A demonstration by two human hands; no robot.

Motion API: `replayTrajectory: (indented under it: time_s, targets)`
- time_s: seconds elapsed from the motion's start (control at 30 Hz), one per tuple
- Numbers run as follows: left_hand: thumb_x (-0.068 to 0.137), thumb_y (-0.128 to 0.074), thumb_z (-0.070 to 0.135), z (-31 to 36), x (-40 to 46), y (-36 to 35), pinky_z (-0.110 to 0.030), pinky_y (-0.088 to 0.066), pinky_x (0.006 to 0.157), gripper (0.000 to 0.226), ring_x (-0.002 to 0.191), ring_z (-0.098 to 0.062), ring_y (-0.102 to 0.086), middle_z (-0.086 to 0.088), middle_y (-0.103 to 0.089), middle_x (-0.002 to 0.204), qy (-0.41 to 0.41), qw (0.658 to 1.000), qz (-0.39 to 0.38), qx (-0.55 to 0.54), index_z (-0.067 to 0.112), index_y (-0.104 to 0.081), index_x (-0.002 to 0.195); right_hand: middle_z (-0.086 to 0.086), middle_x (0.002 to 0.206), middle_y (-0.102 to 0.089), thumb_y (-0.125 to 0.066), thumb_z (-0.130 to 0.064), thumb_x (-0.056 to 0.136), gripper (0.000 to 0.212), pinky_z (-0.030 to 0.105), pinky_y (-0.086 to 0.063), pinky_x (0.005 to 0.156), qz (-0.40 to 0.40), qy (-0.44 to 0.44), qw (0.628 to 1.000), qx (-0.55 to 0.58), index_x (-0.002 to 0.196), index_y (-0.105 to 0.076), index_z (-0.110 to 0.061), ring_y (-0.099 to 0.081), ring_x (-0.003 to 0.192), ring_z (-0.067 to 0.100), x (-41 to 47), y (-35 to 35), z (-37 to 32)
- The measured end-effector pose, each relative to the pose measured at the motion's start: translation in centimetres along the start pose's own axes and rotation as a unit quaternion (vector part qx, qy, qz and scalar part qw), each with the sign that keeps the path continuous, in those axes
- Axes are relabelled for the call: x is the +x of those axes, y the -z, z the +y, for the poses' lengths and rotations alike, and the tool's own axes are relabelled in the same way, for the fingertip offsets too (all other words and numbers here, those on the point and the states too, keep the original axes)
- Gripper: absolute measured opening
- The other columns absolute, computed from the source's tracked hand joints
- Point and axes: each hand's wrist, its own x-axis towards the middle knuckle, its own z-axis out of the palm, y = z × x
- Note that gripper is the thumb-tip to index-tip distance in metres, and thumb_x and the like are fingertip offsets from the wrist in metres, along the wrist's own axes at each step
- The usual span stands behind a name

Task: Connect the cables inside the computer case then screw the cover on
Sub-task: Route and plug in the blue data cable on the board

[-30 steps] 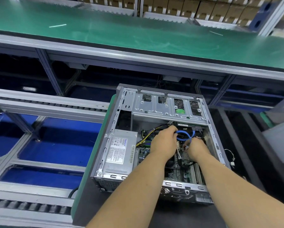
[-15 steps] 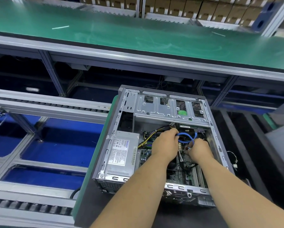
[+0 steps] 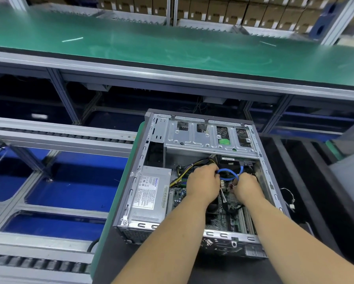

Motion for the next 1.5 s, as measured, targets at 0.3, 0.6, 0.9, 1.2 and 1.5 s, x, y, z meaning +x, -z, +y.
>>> replayTrajectory:
  time_s: [0.3, 0.6, 0.9, 1.2, 1.5]
  targets:
    - [0.095, -0.054, 0.023, -0.3, -0.1, -0.2, -0.04, -0.052, 0.076, 0.016, 0.088, -0.027, -0.061, -0.001, -0.067, 0.099, -0.004, 0.999, -0.02, 0.03, 0.02, -0.064, 0.108, 0.013, 0.1, -0.067, -0.06, -0.008, 0.097, 0.016, 0.03, -0.05, 0.066, -0.023, -0.001, 1.0, -0.016, 0.111, -0.063, -0.003, -0.058, 0.076, 0.025, -1.1, 0.9, -0.1]
    - [0.094, -0.053, 0.022, 0.0, -0.3, -0.3, -0.039, -0.051, 0.078, 0.015, 0.091, -0.026, -0.06, -0.001, -0.068, 0.097, -0.023, 0.996, -0.018, 0.081, 0.019, -0.066, 0.1, 0.011, 0.107, -0.067, -0.052, -0.007, 0.096, 0.019, 0.032, -0.046, 0.067, 0.011, 0.021, 0.996, -0.084, 0.113, -0.059, -0.006, -0.059, 0.081, 0.028, -4.7, 2.6, -1.1]
    - [0.083, -0.047, 0.006, 1.1, -0.7, 0.4, -0.041, -0.05, 0.081, 0.038, 0.1, -0.027, -0.059, -0.001, -0.064, 0.109, 0.011, 0.999, 0.023, 0.037, 0.022, -0.064, 0.114, 0.001, 0.076, -0.056, -0.054, -0.031, 0.1, 0.019, 0.03, -0.038, 0.055, 0.135, 0.101, 0.982, -0.086, 0.091, -0.061, -0.016, -0.057, 0.067, 0.025, -8.4, 3.3, -2.5]
    - [0.095, -0.046, 0.026, 8.5, 0.1, 0.4, -0.036, -0.049, 0.079, 0.028, 0.095, -0.017, -0.06, 0.008, -0.064, 0.112, -0.05, 0.984, 0.15, -0.078, 0.025, -0.056, 0.121, 0.007, 0.122, -0.057, -0.048, -0.004, 0.092, 0.051, 0.044, -0.052, 0.085, 0.245, 0.213, 0.912, 0.251, 0.14, -0.055, -0.02, -0.058, 0.104, 0.029, -4.9, 9.0, 3.6]
    - [0.091, -0.046, 0.03, 16.5, 1.6, -7.9, -0.045, -0.032, 0.101, 0.034, 0.117, -0.029, -0.043, -0.005, -0.055, 0.123, -0.09, 0.969, 0.008, 0.231, 0.02, -0.056, 0.122, 0.01, 0.14, -0.04, -0.053, -0.013, 0.096, 0.067, 0.04, -0.045, 0.096, 0.023, 0.042, 0.999, 0.0, 0.155, -0.025, -0.025, -0.042, 0.128, 0.03, 1.4, 2.8, 15.8]
